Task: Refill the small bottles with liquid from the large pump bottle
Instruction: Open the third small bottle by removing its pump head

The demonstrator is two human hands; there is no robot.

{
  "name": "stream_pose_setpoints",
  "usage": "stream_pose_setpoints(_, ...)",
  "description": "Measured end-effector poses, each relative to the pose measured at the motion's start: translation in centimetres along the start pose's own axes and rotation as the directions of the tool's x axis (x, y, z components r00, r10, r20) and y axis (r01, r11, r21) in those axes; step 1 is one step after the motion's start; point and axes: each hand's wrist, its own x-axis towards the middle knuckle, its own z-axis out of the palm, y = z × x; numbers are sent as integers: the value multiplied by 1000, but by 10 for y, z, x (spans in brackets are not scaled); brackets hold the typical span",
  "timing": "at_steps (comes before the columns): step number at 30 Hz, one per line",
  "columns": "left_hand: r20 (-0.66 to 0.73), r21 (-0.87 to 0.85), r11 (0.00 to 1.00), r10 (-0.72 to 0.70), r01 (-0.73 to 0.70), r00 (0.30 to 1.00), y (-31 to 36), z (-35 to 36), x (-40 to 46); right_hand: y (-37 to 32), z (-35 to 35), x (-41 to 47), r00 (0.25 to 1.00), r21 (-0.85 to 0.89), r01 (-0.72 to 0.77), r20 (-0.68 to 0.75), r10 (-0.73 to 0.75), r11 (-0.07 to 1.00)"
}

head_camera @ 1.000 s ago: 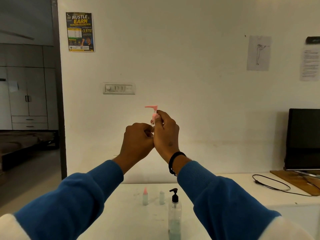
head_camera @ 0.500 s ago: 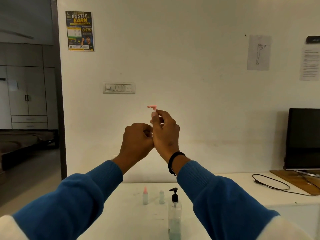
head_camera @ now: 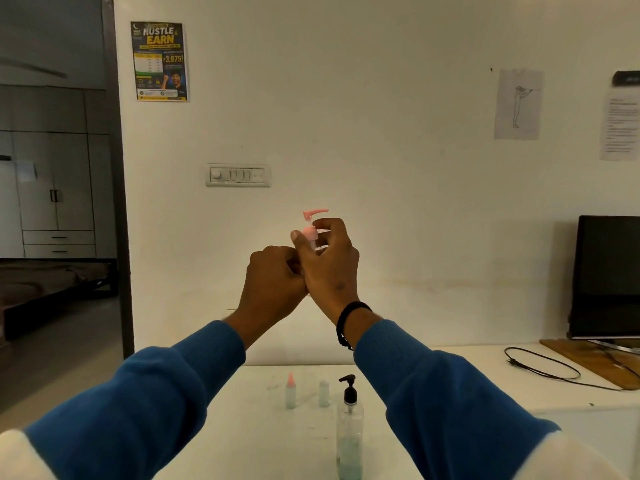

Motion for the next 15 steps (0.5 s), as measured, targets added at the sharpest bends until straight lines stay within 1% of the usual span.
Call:
stream_pose_setpoints(4, 8, 15, 1000, 1, -1, 1000, -2, 3, 0, 2, -1, 2, 1000, -7, -16, -2, 16, 1000)
stream_pose_setpoints(7, 13, 20, 1000, -11, 11, 1000, -4, 4, 0, 5, 1, 0, 1000, -25, 5, -1, -5, 1000)
stream_pose_setpoints(15, 9, 5, 1000, -6, 6, 1000, -2, 0, -1, 5, 1, 1, 999, 38, -36, 12, 36, 999)
